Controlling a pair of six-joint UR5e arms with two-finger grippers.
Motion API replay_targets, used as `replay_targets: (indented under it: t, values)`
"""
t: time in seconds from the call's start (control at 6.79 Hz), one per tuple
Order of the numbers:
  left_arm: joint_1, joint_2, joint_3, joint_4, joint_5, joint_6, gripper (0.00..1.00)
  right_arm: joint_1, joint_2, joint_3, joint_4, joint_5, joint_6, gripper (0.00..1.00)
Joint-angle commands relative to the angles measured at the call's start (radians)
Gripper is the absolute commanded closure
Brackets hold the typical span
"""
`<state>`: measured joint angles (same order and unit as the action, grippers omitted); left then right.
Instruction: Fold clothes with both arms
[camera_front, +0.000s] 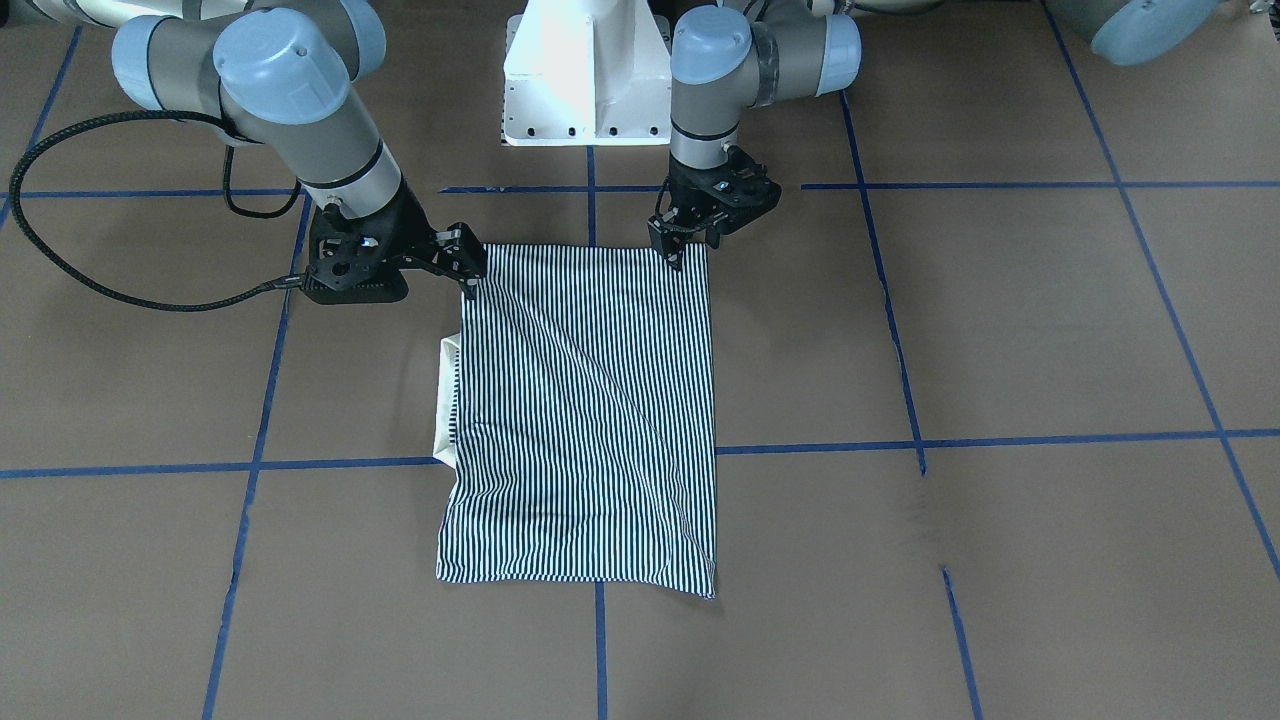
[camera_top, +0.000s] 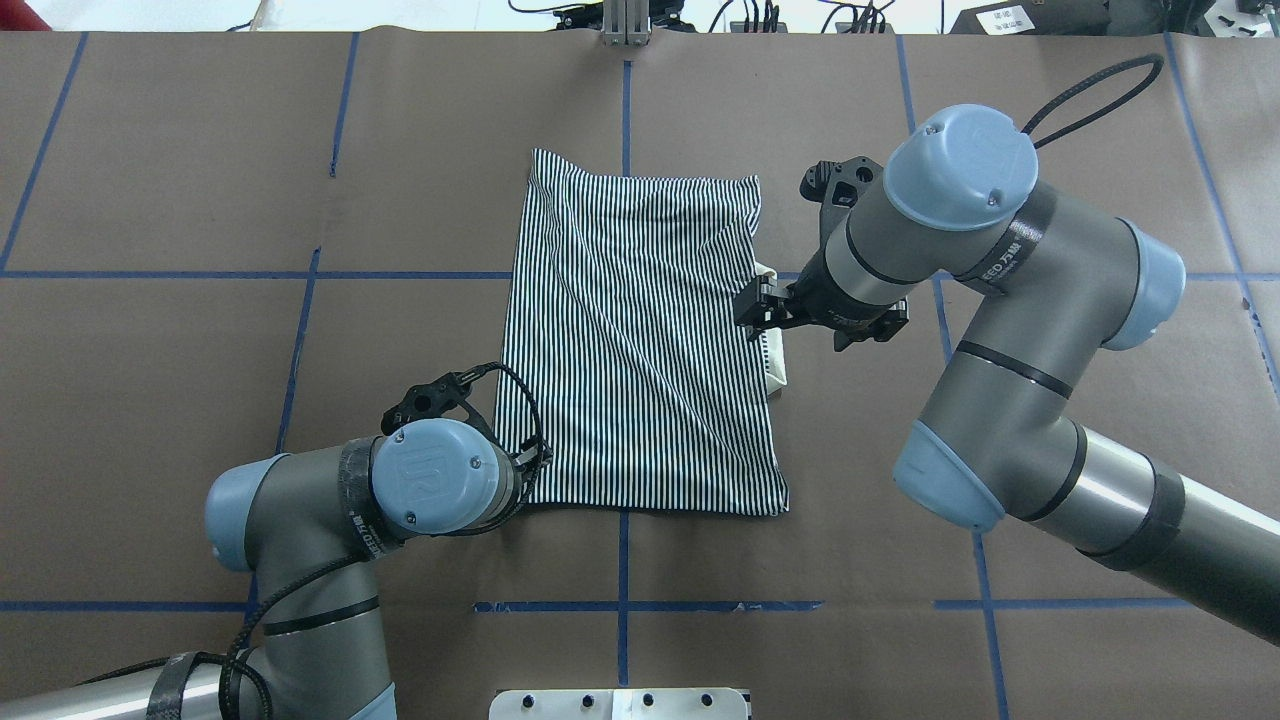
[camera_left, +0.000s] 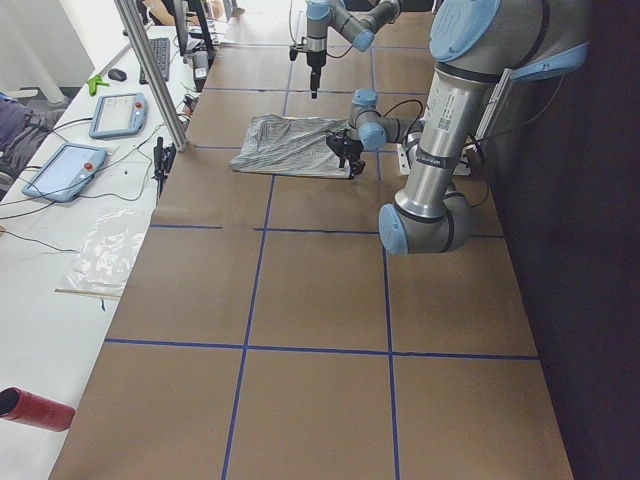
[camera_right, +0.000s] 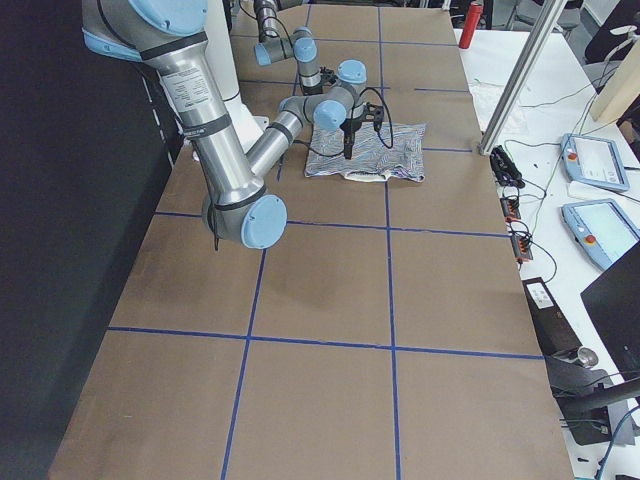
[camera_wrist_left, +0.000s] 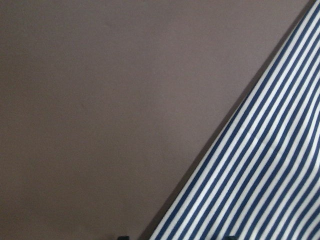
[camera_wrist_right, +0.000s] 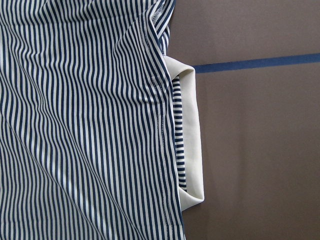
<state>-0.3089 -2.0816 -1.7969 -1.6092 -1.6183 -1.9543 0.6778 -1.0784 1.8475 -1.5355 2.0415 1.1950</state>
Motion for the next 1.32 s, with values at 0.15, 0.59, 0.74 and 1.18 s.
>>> replay_targets:
  t: [0.15, 0.59, 0.74, 1.18]
  values:
    - [0.001, 0.0, 0.001, 0.0, 0.0, 0.0, 0.72, 0.0, 0.002, 0.001, 0.0, 0.002, 0.0, 0.0]
    - [0.001, -0.002, -0.005, -0.001, -0.002, 0.012, 1.0, 0.002, 0.0, -0.001, 0.0, 0.0, 0.0, 0.0]
    - [0.001, -0.002, -0.01, 0.0, -0.003, 0.015, 1.0, 0.002, 0.0, -0.001, 0.0, 0.0, 0.0, 0.0]
    - [-0.001, 0.012, -0.069, 0.069, -0.005, 0.021, 1.0, 0.002, -0.002, 0.001, 0.0, 0.002, 0.0, 0.0]
